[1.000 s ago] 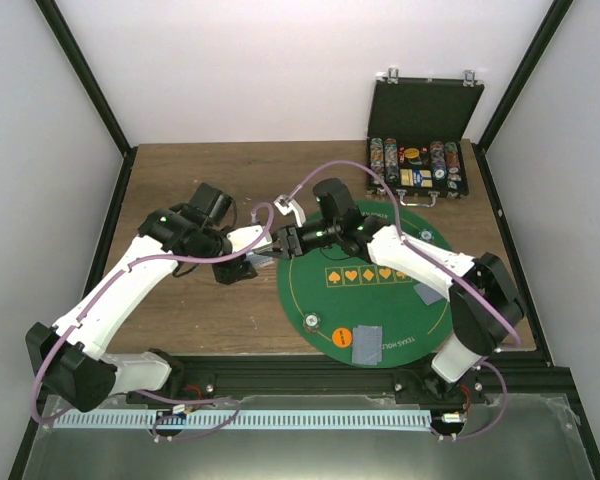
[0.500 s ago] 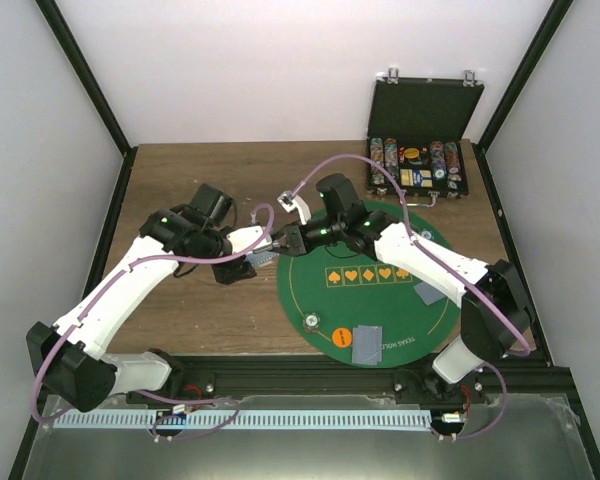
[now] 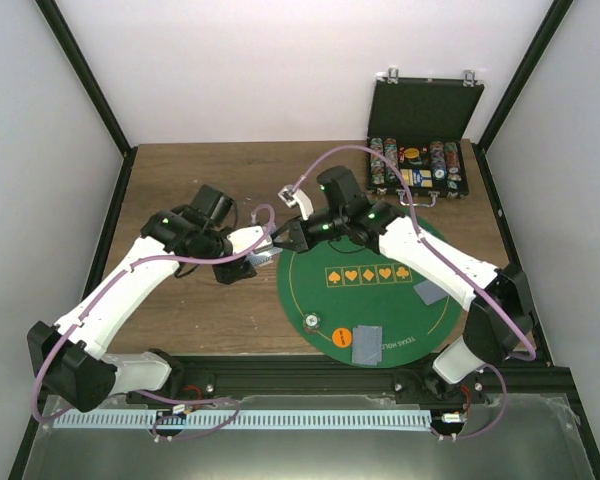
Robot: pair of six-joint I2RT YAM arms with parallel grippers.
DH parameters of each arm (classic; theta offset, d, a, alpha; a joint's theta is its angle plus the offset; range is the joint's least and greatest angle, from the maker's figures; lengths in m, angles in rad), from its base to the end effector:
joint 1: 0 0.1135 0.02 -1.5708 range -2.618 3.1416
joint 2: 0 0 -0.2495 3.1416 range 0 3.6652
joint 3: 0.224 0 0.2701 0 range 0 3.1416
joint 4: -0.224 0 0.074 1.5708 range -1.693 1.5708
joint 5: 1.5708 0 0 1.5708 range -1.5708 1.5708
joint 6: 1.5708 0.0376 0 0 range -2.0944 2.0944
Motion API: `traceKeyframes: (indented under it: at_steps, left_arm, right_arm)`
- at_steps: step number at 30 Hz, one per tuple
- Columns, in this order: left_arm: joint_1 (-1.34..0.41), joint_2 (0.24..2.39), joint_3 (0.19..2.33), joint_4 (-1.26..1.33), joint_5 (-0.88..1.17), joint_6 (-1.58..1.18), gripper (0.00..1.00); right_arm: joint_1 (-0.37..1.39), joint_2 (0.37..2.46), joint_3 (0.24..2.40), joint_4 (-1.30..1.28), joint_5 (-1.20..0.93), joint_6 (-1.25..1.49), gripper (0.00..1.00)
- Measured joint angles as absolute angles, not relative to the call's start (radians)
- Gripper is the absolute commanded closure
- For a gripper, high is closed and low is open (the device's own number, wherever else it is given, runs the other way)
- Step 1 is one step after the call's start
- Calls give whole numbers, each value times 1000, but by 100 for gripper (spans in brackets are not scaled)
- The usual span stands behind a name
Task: Distribute texas hold em gaming equipment
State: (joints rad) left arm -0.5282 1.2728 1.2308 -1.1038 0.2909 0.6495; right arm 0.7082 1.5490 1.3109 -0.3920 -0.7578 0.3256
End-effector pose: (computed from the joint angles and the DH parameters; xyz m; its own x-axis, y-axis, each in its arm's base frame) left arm 0.2172 -0.1392 0.3007 -0.2729 0.8300 -0.4864 0.9417 0.3338 0.0413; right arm 0.2616 0.2580 0.2994 -0.7101 -0.3022 -0.6360 -0.7041 0.3031 0.6422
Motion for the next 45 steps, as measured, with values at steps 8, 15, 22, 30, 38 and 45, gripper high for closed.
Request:
traceKeyframes:
  at_steps: [8, 15, 22, 30, 38, 45]
  left_arm:
    - [-522, 1272, 1226, -1102, 290, 647, 48]
    - [-485, 1271, 1202, -1084, 271, 631, 49]
    - [-455, 1271, 1201, -1077, 249, 614, 49]
    - [-454, 1271, 1201, -1075, 235, 605, 48]
    - [-457, 1271, 1201, -1075, 261, 611, 48]
    - [-518, 1260, 1202, -1080, 289, 629, 48]
  right_arm:
    - [701, 1546, 1354, -487, -725, 280, 99]
    - [586, 1479, 1435, -631, -687, 172, 99]
    - [436, 1396, 1497, -799, -621, 27, 99]
    - [314, 1322, 1410, -1037, -366, -158, 99]
    - [315, 1257, 1327, -1108, -470, -235, 99]
    - [318, 1266, 1290, -827, -931, -21, 99]
